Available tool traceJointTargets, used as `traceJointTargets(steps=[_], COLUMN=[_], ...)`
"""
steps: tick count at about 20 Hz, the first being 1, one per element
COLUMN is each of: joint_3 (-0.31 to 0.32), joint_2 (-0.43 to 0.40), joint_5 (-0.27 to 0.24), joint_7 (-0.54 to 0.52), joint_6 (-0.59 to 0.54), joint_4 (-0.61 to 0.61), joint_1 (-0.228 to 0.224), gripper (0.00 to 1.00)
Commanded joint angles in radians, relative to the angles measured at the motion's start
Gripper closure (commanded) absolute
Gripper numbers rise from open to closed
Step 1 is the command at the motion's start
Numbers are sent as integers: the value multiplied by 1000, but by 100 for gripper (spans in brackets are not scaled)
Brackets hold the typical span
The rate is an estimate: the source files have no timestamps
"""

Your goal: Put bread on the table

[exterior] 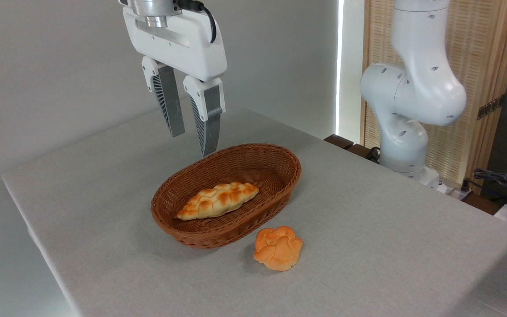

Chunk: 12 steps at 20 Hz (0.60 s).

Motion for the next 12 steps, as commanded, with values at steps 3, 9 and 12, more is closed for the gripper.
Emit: traceJointTargets(steps=[3, 9, 12], joint_3=[-1, -2, -7], joint_2=[-9, -9, -10], joint_5=[-17, -17, -23], joint_7=[-12, -12, -9], joint_6=[-17, -17, -4], joint_4=[0, 0, -17], joint_1=[1, 1, 1], gripper=[0, 0, 0])
